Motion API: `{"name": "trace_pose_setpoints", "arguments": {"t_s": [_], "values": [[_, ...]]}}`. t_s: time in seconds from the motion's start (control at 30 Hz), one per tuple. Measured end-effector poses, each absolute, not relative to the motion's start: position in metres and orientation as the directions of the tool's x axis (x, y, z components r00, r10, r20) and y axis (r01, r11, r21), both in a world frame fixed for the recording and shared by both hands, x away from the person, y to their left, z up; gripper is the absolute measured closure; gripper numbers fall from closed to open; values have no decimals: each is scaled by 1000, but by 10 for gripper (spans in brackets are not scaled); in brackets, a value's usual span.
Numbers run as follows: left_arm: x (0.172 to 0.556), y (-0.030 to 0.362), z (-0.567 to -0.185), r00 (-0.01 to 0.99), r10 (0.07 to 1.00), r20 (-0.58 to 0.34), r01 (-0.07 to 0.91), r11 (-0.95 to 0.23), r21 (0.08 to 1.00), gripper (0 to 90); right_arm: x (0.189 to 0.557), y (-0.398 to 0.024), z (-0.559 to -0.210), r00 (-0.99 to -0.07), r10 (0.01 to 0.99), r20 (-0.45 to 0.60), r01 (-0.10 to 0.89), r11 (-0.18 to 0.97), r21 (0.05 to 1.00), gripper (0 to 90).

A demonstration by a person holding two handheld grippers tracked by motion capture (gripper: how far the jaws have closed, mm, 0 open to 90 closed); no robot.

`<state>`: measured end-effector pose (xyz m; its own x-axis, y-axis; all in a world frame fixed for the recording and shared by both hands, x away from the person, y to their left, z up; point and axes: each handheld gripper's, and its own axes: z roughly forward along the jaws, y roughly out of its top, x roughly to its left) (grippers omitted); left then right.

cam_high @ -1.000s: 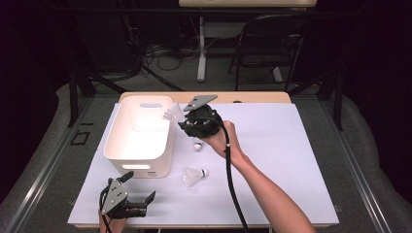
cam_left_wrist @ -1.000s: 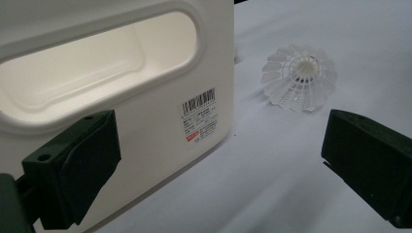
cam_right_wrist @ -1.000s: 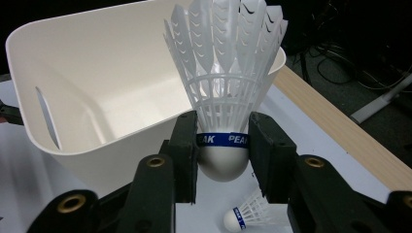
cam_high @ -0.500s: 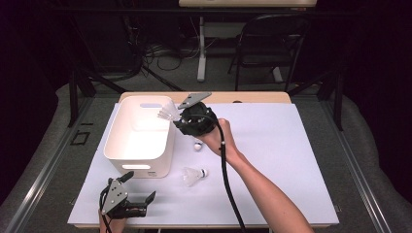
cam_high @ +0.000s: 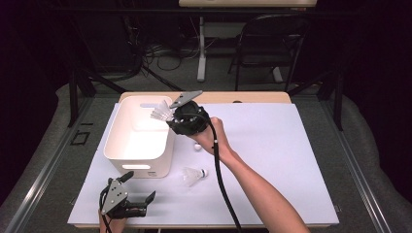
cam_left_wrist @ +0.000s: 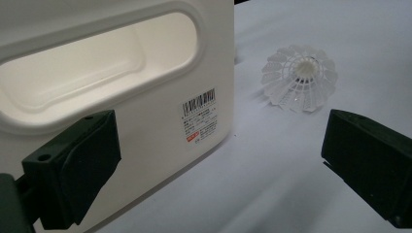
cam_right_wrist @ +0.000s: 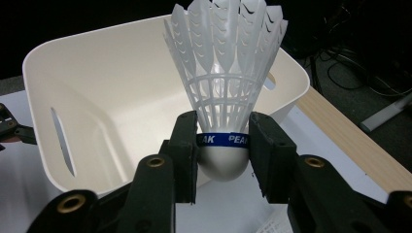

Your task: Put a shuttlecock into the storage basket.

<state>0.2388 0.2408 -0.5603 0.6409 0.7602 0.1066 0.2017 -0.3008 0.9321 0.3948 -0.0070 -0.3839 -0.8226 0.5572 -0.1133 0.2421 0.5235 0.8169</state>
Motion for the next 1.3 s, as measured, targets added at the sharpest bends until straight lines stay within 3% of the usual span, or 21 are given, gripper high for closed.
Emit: {"name": "trace_pose_setpoints", "arguments": {"t_s": [1.3], "values": [[239,241,-560,642,759,107,200,-301,932,5,398,41,-402,-839,536,-97,268,561,783,646]]}}
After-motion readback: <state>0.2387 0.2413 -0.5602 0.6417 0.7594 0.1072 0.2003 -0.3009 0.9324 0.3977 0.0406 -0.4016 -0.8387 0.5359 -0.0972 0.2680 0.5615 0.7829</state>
